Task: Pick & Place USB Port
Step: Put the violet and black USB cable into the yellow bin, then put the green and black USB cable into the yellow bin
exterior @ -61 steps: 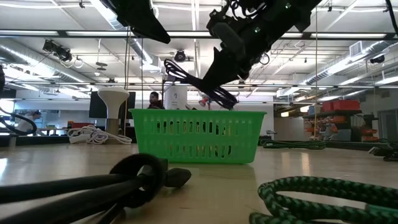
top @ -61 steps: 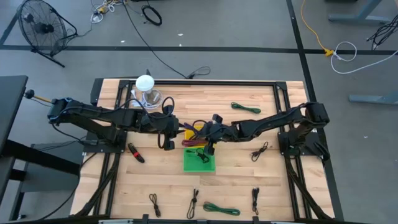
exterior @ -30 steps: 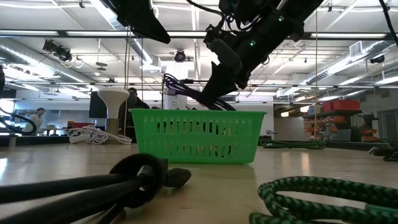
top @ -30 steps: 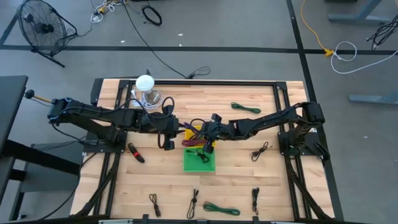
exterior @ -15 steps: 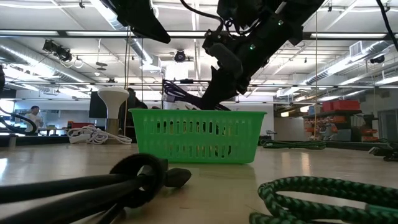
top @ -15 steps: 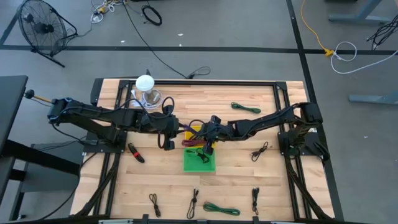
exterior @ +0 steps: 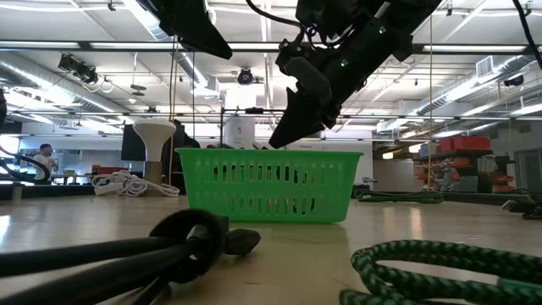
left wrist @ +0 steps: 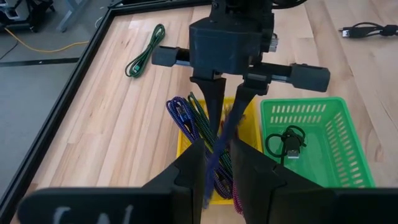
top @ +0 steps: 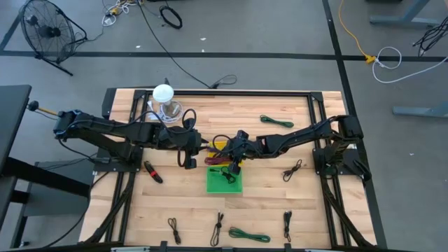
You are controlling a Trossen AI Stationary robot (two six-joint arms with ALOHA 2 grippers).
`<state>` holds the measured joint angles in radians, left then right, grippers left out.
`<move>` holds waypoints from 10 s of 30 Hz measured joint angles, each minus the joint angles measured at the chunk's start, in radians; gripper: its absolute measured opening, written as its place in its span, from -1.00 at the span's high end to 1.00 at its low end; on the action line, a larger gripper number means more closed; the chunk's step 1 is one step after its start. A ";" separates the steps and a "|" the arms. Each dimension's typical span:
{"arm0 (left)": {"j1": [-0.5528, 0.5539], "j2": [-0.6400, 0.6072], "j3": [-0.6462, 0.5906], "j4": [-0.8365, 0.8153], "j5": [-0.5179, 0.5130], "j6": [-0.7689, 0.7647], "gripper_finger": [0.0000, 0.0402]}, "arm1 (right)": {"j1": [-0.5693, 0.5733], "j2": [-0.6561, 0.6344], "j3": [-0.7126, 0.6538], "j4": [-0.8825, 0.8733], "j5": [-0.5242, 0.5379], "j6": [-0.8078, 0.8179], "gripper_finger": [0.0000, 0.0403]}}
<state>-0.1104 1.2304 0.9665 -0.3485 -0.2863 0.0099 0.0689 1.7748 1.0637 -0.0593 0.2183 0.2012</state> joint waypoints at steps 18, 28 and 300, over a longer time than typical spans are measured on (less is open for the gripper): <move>0.000 0.000 0.000 0.000 0.000 0.000 0.59 | -0.041 -0.091 0.000 -0.082 0.153 -0.123 0.52; 0.000 0.000 0.000 0.000 0.002 0.000 0.59 | -0.150 -0.292 0.000 -0.389 0.277 -0.070 0.54; 0.002 0.066 -0.002 0.090 -0.006 0.036 0.59 | -0.020 -0.029 -0.213 0.365 -0.077 0.039 0.57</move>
<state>-0.1081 1.2961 0.9649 -0.2585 -0.2928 0.0463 0.0490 1.7462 0.8509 0.3055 0.1417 0.2398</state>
